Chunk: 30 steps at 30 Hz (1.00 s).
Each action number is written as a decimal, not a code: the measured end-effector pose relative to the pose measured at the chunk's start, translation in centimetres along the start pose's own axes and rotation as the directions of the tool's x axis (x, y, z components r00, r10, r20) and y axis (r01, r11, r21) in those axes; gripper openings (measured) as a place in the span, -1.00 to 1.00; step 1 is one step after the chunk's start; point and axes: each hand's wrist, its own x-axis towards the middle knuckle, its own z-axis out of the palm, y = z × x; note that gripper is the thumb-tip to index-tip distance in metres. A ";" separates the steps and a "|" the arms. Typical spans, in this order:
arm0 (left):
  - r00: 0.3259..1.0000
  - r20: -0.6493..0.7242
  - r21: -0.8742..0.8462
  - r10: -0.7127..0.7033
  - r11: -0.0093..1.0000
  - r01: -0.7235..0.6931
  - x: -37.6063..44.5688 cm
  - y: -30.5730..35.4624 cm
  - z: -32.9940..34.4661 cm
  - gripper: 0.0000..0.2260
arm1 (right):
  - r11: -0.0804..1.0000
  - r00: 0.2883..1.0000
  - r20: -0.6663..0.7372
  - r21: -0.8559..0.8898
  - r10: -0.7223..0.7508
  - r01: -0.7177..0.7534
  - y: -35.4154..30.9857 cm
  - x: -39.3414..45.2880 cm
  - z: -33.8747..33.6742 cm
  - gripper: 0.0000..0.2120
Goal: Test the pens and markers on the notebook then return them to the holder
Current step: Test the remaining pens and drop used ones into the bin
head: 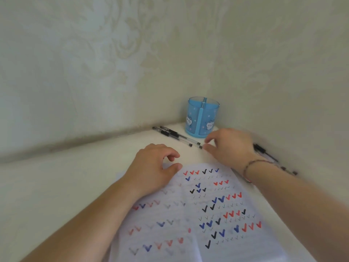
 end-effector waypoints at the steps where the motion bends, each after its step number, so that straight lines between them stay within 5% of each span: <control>1: 1.000 -0.003 0.002 0.002 1.000 -0.002 0.0 0.0 0.0 -0.81 | 0.999 0.999 0.002 0.000 -0.045 0.045 -1.1 0.6 0.5 -0.72; 15: 0.996 -0.084 0.000 -0.005 1.000 0.005 0.4 0.2 0.0 -0.72 | 0.999 0.993 0.117 -0.041 0.030 -0.026 -3.5 3.7 3.7 -0.74; 20: 0.960 -0.281 0.112 -0.004 0.993 0.037 0.6 -0.2 -0.6 -0.56 | 0.995 0.995 -0.049 0.030 -0.090 0.091 -2.3 0.3 0.9 -0.78; 23: 0.931 -0.363 0.102 -0.022 0.993 0.063 0.6 -0.4 -0.8 -0.63 | 0.952 0.967 -0.230 0.255 -0.111 0.169 -0.8 -3.1 -0.8 -0.85; 26: 0.961 -0.271 -0.056 0.050 0.996 -0.068 0.5 0.5 -1.0 -0.69 | 0.743 0.945 -0.323 0.646 0.059 0.174 0.0 -5.8 -2.2 -0.89; 30: 0.967 0.001 -0.193 0.256 0.949 -0.250 -0.5 2.6 -1.0 -0.58 | 0.257 0.923 -0.265 0.947 0.280 0.194 -0.8 -8.2 -2.4 -0.84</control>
